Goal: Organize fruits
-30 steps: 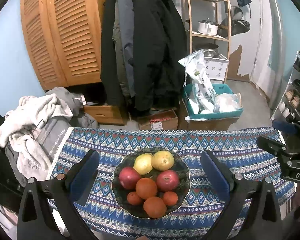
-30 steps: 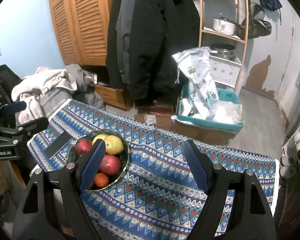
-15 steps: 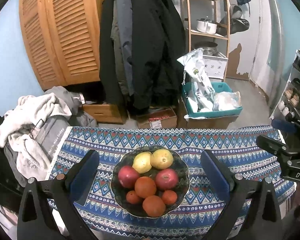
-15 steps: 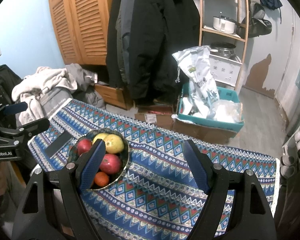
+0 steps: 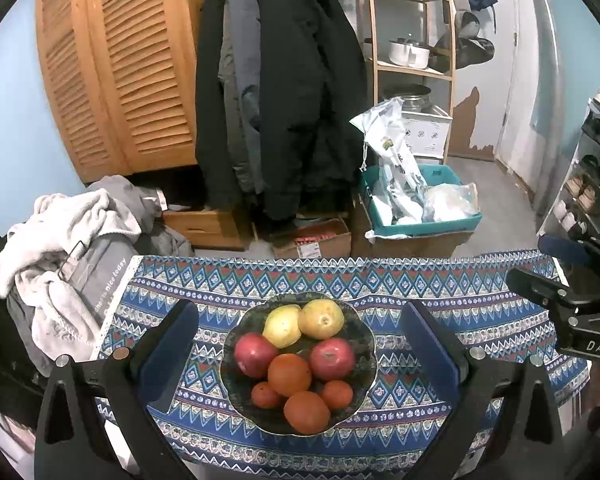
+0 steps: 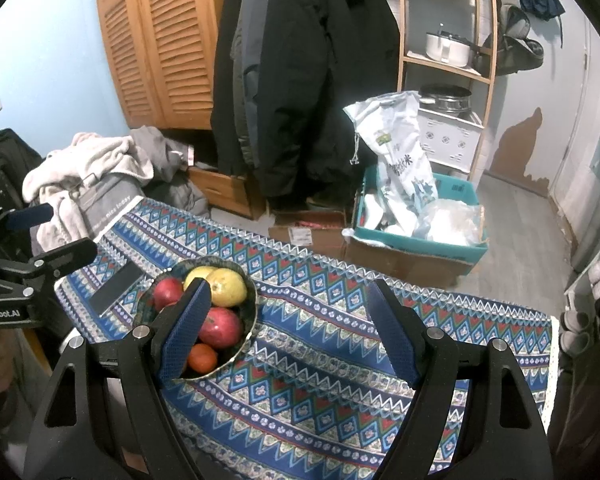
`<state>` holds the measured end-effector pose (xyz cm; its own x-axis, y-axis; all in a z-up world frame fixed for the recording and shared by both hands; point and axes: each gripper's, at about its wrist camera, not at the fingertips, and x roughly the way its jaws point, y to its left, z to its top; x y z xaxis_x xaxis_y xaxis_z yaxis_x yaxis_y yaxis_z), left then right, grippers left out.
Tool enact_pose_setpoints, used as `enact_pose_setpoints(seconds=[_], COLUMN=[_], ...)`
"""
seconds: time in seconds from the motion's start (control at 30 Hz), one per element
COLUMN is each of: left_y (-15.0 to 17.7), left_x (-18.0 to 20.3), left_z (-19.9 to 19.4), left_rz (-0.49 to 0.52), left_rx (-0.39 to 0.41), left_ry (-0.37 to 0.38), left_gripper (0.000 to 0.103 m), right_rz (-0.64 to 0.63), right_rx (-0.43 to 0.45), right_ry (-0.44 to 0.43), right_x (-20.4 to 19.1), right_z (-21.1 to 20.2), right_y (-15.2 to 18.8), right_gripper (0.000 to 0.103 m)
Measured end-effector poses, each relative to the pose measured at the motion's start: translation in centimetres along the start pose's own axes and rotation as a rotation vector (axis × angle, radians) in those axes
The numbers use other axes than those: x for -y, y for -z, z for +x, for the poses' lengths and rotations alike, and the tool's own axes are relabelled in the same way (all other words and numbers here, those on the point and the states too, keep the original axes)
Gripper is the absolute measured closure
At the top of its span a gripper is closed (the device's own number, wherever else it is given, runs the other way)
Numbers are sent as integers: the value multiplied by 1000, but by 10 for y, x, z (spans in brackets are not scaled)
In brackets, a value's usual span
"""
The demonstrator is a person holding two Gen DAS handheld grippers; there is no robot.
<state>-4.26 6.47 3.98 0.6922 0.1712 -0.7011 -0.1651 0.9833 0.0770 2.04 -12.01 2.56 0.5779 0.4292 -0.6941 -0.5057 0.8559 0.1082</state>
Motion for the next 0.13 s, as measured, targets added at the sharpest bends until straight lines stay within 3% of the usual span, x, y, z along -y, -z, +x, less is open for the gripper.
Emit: enact_pose_setpoints(seconds=[0.13], left_y=[-1], left_x=[-3], left_z=[2], left_rz=[-10], left_rx=[-8], left_ry=[-4], left_gripper=[1], right_rz=[0], right_rx=[0], right_ry=[4], right_x=[0], right_z=[0], right_y=[1], right_gripper=[24])
